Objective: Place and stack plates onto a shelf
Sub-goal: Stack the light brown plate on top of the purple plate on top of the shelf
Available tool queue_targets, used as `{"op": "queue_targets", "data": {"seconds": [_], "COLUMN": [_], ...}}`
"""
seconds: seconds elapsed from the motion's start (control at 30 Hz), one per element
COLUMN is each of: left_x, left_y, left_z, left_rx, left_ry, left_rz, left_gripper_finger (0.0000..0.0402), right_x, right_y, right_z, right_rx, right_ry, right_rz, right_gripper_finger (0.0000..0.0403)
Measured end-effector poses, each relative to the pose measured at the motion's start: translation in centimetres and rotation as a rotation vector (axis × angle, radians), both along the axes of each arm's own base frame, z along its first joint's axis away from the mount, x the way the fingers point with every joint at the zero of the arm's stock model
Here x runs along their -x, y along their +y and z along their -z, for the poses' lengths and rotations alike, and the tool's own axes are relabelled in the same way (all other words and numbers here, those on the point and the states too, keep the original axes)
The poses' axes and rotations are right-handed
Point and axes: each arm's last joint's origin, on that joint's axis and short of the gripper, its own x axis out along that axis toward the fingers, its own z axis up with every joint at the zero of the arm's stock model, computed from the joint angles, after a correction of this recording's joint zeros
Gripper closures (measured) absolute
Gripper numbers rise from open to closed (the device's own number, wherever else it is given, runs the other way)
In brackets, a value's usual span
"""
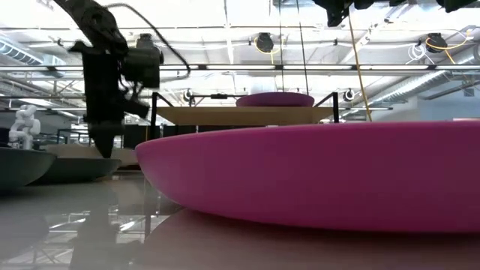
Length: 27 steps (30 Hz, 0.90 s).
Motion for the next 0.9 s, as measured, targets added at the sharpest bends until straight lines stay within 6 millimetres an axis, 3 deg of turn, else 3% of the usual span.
{"op": "queue_targets", "data": {"seconds": [0.13,0.37,0.57,0.73,0.9], "left_x": [0.7,3.1,4.8,3.3,-0.9], "left_y": [-0.4,-1.0,-1.4,-1.7,-1.3], "left_z": [-3.2,-10.5,-16.7,-19.7,-20.0], "left_rx": [-0.072,-0.228,-0.369,-0.390,-0.403], "left_ry": [-0.057,-0.242,-0.462,-0.650,-0.748], "left_rz": [-0.020,-0.068,0.034,0.269,0.502], "left_gripper_finger": [0.0391,0.0391,0.0391,0.0391,0.0391], "right_x": [0.0,0.0,0.0,0.0,0.2], "right_y": [0.0,0.0,0.0,0.0,0.1], "right_z": [0.0,-0.1,-0.1,-0.4,-1.1], "right_rx": [0.001,0.001,0.002,0.019,0.044], "right_ry": [-0.003,-0.007,-0.007,-0.038,-0.094], "right_rz": [0.002,0.003,0.006,0.007,-0.005], "right_gripper_finger": [0.0316,0.0316,0.0316,0.0316,0.0316]}}
